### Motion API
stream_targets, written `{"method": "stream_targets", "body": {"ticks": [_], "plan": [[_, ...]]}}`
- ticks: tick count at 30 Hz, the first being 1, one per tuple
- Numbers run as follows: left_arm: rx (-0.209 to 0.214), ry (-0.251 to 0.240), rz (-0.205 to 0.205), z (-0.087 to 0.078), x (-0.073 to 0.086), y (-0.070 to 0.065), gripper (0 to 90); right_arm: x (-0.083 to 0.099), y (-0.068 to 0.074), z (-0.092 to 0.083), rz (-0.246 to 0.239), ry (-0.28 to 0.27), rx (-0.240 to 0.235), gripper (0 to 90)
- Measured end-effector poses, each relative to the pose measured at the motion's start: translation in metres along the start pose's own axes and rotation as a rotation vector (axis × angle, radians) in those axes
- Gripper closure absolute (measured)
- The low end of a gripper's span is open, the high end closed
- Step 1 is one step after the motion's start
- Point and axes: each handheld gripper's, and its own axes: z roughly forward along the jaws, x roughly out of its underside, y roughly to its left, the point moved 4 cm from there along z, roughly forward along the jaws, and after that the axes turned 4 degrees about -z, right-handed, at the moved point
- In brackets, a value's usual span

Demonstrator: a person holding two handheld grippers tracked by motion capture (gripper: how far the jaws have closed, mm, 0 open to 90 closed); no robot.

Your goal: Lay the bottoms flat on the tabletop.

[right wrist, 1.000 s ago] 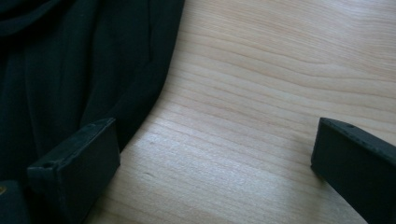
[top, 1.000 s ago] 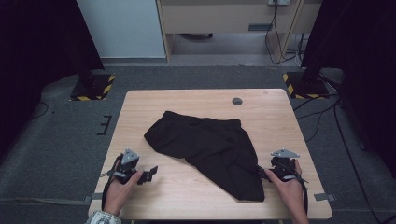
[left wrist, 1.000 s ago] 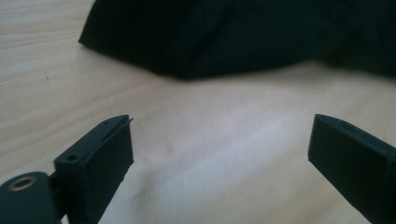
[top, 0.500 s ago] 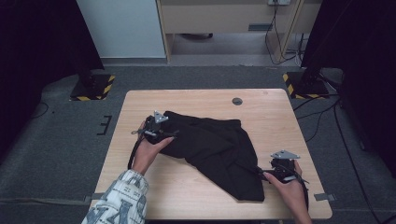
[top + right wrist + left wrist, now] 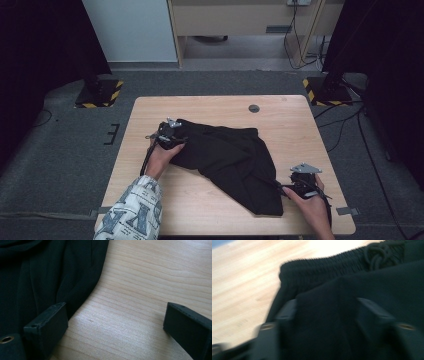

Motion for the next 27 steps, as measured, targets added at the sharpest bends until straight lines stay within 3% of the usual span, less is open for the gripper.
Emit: {"method": "stream_targets", "body": {"ticks": [1, 4, 8, 10, 11, 13, 15, 18, 22, 24, 26, 27], "plan": [[0.000, 0.010, 0.007, 0.000, 0.003, -0.001, 52.3, 0.000, 0.000, 0.000, 0.000, 0.000, 0.001, 5.8], [0.009, 0.012, 0.025, -0.002, 0.007, -0.001, 74.2, 0.000, 0.001, -0.001, 0.000, 0.000, 0.009, 6.3], [0.027, -0.061, 0.034, -0.021, 0.019, -0.005, 85.7, 0.000, 0.000, -0.001, -0.008, -0.001, 0.004, 8.1], [0.050, -0.092, 0.042, -0.035, 0.029, -0.011, 86.7, -0.001, 0.000, -0.002, -0.010, 0.002, 0.002, 15.3], [0.077, -0.102, 0.035, -0.042, 0.035, -0.015, 86.7, -0.002, 0.000, -0.004, -0.016, 0.009, -0.004, 21.3], [0.126, -0.114, 0.060, -0.057, 0.051, -0.025, 86.2, -0.004, -0.003, -0.009, -0.019, 0.004, 0.015, 25.0], [0.147, -0.098, 0.092, -0.068, 0.073, -0.033, 85.1, -0.006, -0.003, -0.016, -0.024, -0.028, 0.008, 34.3], [0.161, -0.074, 0.093, -0.079, 0.103, -0.037, 82.2, -0.011, 0.000, -0.021, -0.038, -0.073, -0.012, 41.0], [0.158, -0.069, 0.040, -0.088, 0.114, -0.030, 79.6, -0.022, 0.010, -0.017, -0.033, -0.106, -0.064, 41.0], [0.140, -0.066, 0.038, -0.091, 0.117, -0.028, 80.1, -0.029, 0.016, -0.013, -0.034, -0.123, -0.095, 37.4], [0.135, -0.067, 0.012, -0.092, 0.124, -0.026, 79.3, -0.035, 0.024, -0.007, -0.050, -0.117, -0.127, 33.1], [0.134, -0.070, 0.004, -0.092, 0.125, -0.026, 75.1, -0.037, 0.029, -0.003, -0.081, -0.099, -0.138, 29.8]]}}
